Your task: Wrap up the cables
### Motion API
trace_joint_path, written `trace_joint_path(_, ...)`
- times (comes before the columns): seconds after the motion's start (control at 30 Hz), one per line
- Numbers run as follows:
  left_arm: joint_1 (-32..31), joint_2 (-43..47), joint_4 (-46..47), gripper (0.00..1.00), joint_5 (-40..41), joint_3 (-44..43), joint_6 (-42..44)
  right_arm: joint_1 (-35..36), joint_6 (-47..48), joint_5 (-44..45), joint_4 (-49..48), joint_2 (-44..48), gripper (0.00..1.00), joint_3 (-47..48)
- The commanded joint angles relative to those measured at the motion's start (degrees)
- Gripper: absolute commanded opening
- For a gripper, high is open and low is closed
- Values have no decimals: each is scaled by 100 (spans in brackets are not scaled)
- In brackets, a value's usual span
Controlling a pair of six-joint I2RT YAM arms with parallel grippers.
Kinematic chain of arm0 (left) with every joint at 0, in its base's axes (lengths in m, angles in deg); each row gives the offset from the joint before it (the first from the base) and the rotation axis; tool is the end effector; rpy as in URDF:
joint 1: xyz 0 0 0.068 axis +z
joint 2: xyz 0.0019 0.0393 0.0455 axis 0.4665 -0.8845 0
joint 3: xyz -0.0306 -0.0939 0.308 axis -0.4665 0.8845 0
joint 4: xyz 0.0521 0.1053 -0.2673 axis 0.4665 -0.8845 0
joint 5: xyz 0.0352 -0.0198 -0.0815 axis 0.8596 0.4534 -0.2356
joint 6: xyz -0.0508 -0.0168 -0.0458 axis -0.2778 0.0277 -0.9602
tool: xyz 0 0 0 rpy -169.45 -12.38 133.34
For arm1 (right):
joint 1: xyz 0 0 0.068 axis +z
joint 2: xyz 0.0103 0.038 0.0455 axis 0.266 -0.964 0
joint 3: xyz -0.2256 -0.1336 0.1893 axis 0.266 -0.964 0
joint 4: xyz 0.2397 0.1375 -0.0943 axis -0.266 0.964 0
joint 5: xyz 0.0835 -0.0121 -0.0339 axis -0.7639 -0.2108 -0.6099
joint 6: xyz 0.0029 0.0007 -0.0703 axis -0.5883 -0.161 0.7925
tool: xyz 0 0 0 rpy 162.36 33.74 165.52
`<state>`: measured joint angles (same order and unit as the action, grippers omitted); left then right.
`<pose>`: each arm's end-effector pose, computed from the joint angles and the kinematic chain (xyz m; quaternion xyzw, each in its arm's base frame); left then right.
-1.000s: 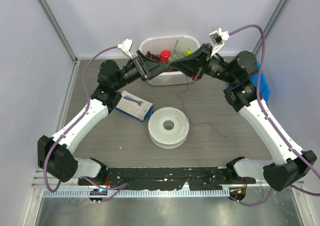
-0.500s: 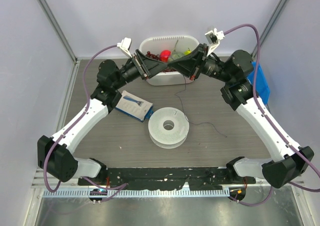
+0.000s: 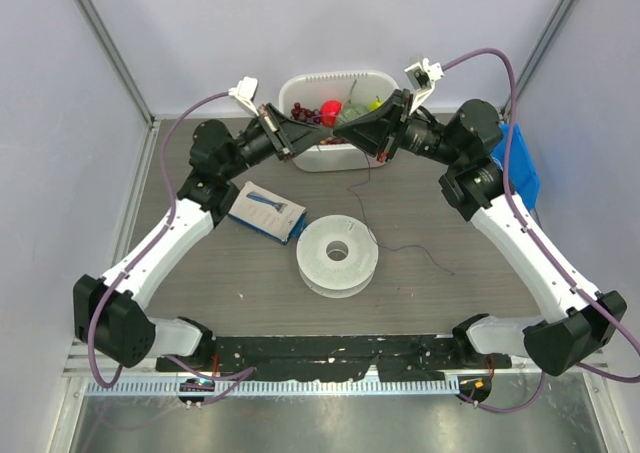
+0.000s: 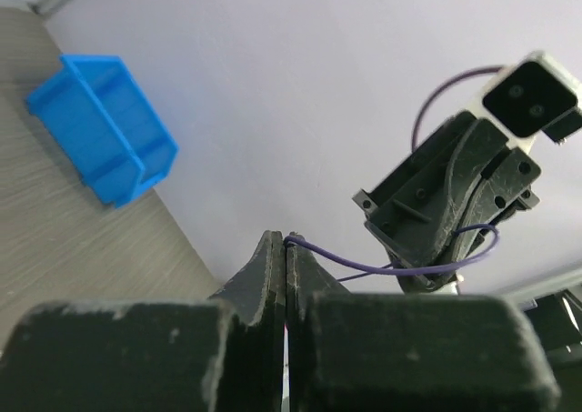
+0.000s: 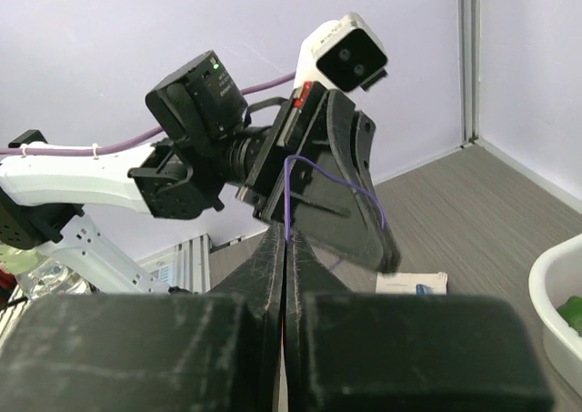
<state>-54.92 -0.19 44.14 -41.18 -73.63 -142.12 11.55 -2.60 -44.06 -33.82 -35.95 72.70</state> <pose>0.2998 -0.1882 0.4664 -0.0115 0.6308 -0.6802 0.3732 0.2553 0.1748 0.5359 -0.3027 0.5443 0.5370 0.5689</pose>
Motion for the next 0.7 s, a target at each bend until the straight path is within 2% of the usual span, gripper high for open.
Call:
trace_joint_path(0.0, 802, 533, -341, 0, -205, 294, 140, 35, 449, 180, 421, 270, 1, 17)
trace_joint_path(0.07, 1294, 674, -649, 0, -362, 373, 210, 44, 687, 303, 711, 305, 16, -36)
trace_joint_path(0.1, 1557, 735, -833, 0, -476, 382, 271, 35, 801, 347, 808, 297, 30, -45)
trace_joint_path(0.13, 1786, 762, -983, 0, -599, 374, 298, 26, 889, 399, 922, 262, 38, -63)
trace_joint_path(0.17, 2032, 762, -1167, 0, -696, 304, 350, 35, 959, 434, 1019, 227, 54, -63)
trace_joint_path(0.23, 2437, 762, -1781, 0, -855, 68, 622, 35, 1179, 496, 1266, 43, 69, -2)
trace_joint_path(0.3, 2876, 753, -2301, 0, -943, -179, 886, 26, 1548, 514, 1810, -81, 78, 112)
trace_joint_path(0.4, 3352, 771, -3108, 0, -926, -582, 1430, -17, 2529, 820, 3004, -125, 82, 366)
trace_joint_path(0.43, 3457, 754, -3407, 0, -882, -723, 1719, -70, 2681, 952, 3711, -169, 82, 437)
trace_joint_path(0.53, 3607, 683, -4059, 0, -820, -1041, 2301, -394, 4040, 1243, 5051, -248, 82, 509)
trace_joint_path(0.57, 3634, 692, -4104, 0, -829, -1059, 2398, -726, 4297, 1243, 5585, -266, 82, 447)
trace_joint_path(0.67, 3634, 753, -4052, 0, -890, -971, 2513, -1510, 5467, 1322, 6328, -354, 82, 35)
